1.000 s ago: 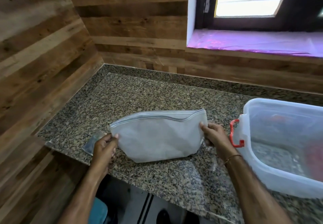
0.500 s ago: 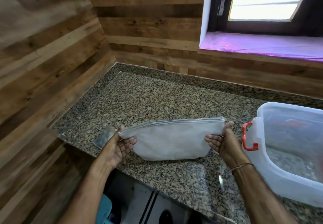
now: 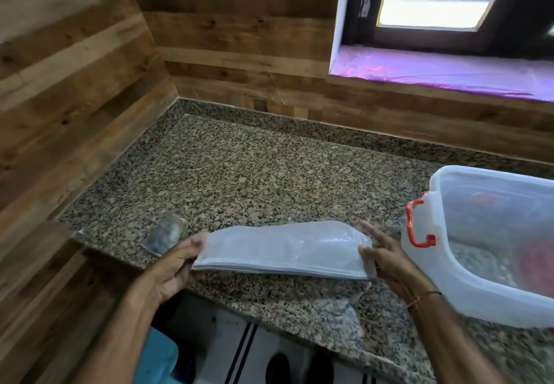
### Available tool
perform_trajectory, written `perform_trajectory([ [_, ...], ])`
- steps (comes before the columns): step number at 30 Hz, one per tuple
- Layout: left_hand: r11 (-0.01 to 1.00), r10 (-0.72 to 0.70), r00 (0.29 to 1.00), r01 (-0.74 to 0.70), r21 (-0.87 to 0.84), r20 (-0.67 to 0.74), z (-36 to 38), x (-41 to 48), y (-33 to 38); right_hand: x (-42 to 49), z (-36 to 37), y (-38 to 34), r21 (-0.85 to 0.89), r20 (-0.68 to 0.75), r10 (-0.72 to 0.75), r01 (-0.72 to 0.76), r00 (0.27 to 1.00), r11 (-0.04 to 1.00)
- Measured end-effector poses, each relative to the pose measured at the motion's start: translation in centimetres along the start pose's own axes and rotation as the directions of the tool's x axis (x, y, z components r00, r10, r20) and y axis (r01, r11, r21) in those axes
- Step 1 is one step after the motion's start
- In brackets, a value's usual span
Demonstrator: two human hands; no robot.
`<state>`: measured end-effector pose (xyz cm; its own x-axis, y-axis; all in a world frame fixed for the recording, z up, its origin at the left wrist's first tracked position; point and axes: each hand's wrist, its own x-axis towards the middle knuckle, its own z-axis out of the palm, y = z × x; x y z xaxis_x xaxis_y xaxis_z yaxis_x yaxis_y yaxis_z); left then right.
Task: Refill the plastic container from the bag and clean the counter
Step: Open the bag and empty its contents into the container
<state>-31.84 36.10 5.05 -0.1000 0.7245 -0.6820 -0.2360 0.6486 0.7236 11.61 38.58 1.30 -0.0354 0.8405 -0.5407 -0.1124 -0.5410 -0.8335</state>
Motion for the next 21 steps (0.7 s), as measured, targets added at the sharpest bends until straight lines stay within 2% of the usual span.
perform_trajectory([
  [5, 0.972, -0.194, 0.969, 0.169, 0.161, 0.156, 1.7, 1.0, 3.0, 2.6, 0.4, -3.3, -0.341, 0.051, 0.219, -0.19, 0.974, 0.921],
  [8, 0.958, -0.227, 0.951, 0.18, 0.222, 0.208, 2.5, 2.3, 3.7, 3.8, 1.5, -5.3, -0.511, 0.013, 0.416, -0.351, 0.909, 0.785],
  [10, 0.95, -0.233, 0.945, 0.171, 0.259, 0.23, 2.4, 3.3, 3.7, 4.9, 1.8, -5.4, -0.549, 0.008, 0.491, -0.407, 0.871, 0.73],
  [13, 0.932, -0.292, 0.921, 0.214, 0.292, 0.257, 1.8, 4.7, 2.8, 7.7, 1.1, -2.9, -0.566, -0.067, 0.471, -0.423, 0.879, 0.708],
  [14, 0.921, -0.327, 0.907, 0.243, 0.305, 0.265, 1.6, 5.1, 2.2, 9.8, 0.1, -0.8, -0.547, -0.032, 0.489, -0.425, 0.872, 0.721],
  [17, 0.901, -0.401, 0.872, 0.321, 0.293, 0.279, 0.8, 5.9, 0.2, 7.4, 3.5, -1.3, -0.534, -0.038, 0.502, -0.443, 0.864, 0.72],
  [21, 0.933, -0.342, 0.895, 0.287, 0.218, 0.285, 1.1, 6.7, -1.1, 7.3, 5.0, -0.7, -0.461, -0.032, 0.418, -0.384, 0.908, 0.8],
])
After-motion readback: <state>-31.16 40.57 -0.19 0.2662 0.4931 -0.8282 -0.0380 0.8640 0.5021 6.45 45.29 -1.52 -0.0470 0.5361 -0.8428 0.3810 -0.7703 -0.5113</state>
